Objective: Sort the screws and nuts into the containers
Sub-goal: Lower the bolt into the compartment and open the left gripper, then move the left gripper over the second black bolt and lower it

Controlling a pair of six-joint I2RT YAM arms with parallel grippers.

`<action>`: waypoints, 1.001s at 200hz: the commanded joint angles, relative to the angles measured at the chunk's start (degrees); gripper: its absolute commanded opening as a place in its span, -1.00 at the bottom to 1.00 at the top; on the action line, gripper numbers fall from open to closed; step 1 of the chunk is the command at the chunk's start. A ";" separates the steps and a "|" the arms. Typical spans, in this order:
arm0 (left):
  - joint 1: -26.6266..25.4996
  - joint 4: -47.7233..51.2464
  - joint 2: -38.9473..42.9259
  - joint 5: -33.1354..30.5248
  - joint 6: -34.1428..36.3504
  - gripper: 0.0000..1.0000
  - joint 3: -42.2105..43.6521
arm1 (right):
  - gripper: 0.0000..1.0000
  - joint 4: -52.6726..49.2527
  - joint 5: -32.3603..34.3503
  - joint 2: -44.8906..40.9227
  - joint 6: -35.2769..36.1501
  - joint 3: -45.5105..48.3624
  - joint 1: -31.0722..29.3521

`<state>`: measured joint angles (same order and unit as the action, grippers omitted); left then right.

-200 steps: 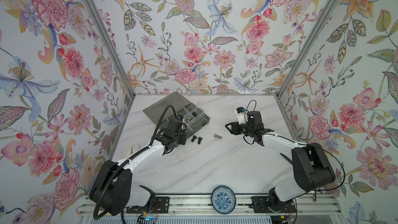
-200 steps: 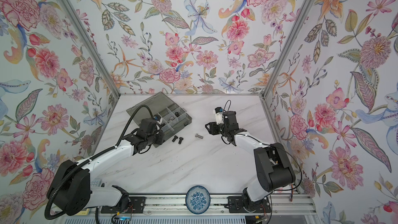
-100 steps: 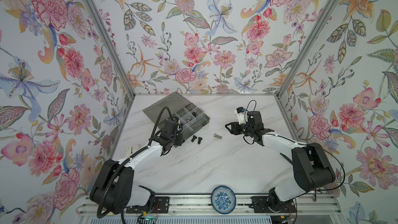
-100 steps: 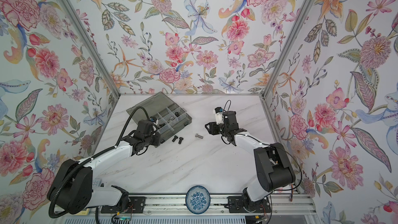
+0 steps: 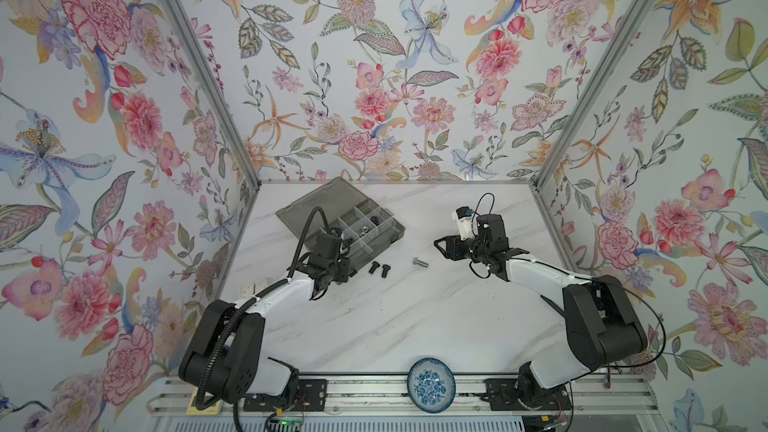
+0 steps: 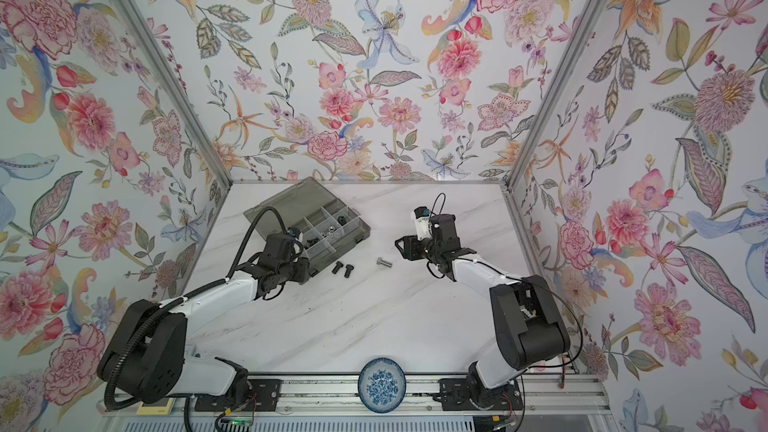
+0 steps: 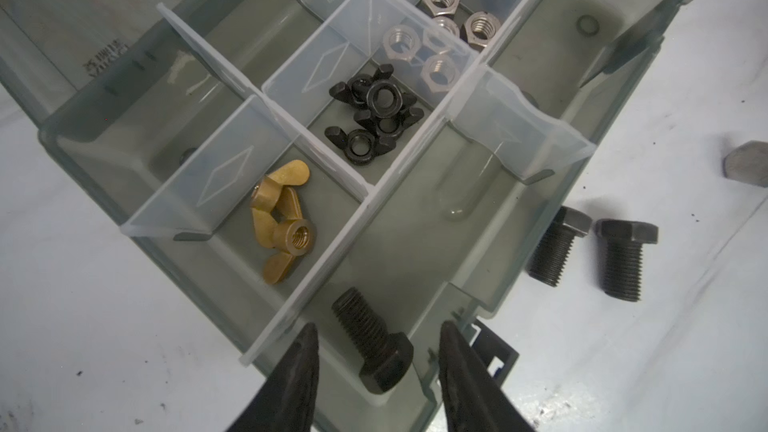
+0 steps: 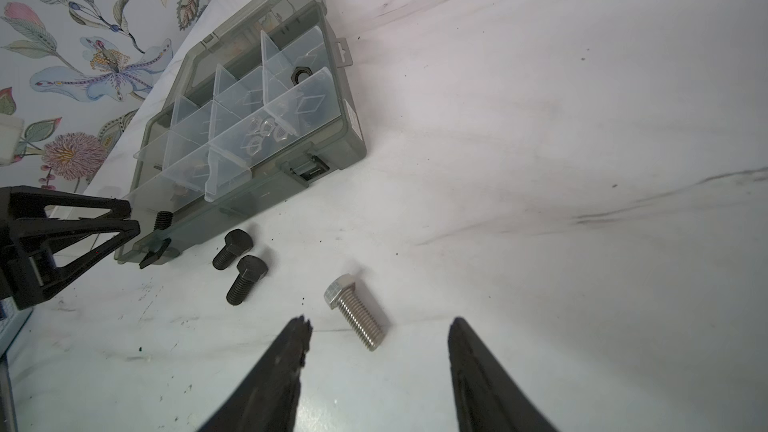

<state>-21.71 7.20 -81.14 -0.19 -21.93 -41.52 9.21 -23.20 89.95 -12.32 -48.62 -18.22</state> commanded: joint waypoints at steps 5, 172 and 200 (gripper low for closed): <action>0.62 -1.04 0.99 0.54 -0.78 0.19 -0.04 | 0.15 -0.69 -0.79 -0.20 -0.50 0.06 0.42; -15.59 -7.03 4.16 -0.96 -13.31 0.21 0.01 | 0.19 -0.73 -1.07 0.93 -0.69 -0.16 0.38; -17.00 -6.18 -0.20 -2.87 -12.48 0.16 -2.01 | 0.19 -0.79 -0.90 0.75 -0.58 0.07 0.39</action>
<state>-37.74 1.15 -78.30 0.12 -33.74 -41.58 9.08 -23.62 90.00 -12.36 -48.62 -18.22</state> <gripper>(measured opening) 0.585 0.595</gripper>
